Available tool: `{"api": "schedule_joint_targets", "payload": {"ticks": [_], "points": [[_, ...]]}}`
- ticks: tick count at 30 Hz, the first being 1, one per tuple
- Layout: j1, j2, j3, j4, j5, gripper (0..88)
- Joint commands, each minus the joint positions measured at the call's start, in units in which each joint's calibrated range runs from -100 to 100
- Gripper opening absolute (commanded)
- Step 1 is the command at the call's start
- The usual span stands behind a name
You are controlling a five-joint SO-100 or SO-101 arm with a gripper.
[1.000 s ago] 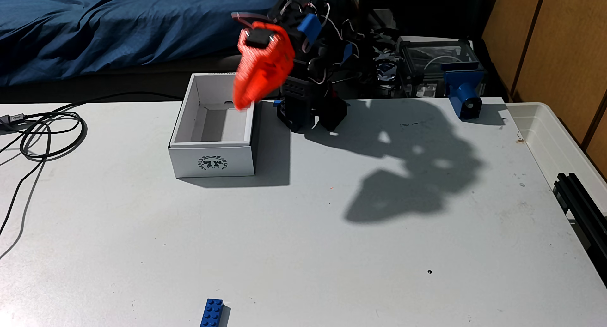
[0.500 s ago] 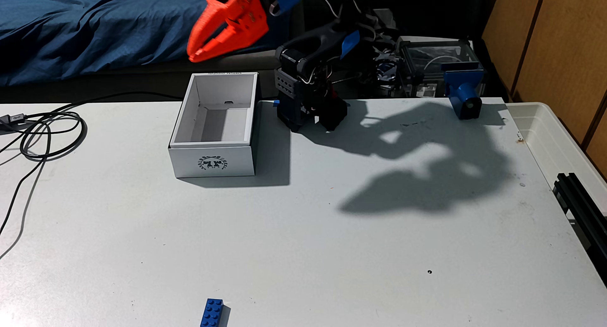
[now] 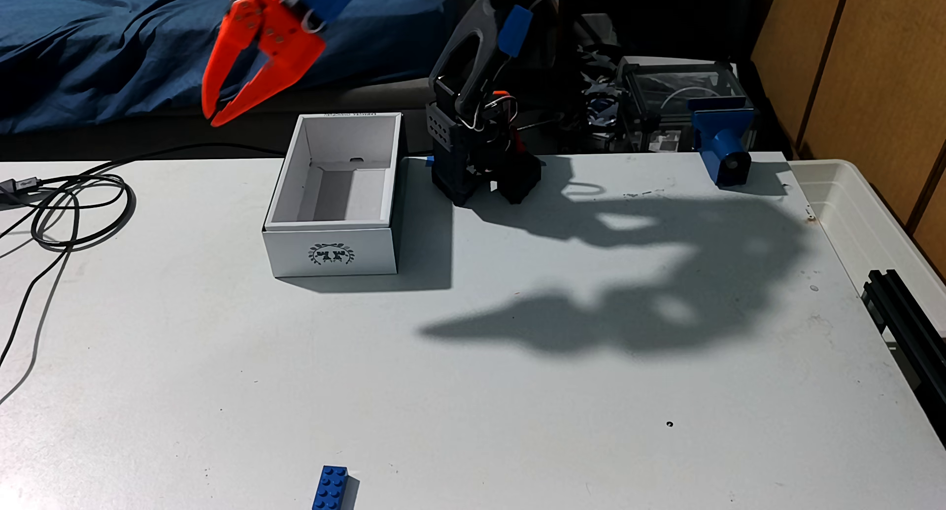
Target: Grab the blue brick and place in box
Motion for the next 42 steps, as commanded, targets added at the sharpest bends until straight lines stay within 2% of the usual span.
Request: {"api": "schedule_joint_targets", "payload": {"ticks": [1,8,12,18,35,42], "points": [[0.7,5.4,-5.0,0.3,-4.0,1.2],[0.5,13.1,-7.7,2.4,-8.9,1.2],[-0.1,15.3,-7.3,2.4,-13.4,1.3],[-5.9,18.6,-7.2,2.2,-17.0,1.3],[-22.4,21.2,-2.7,1.1,-18.4,0.9],[-24.4,21.2,-2.8,-0.9,-29.1,1.2]]}}
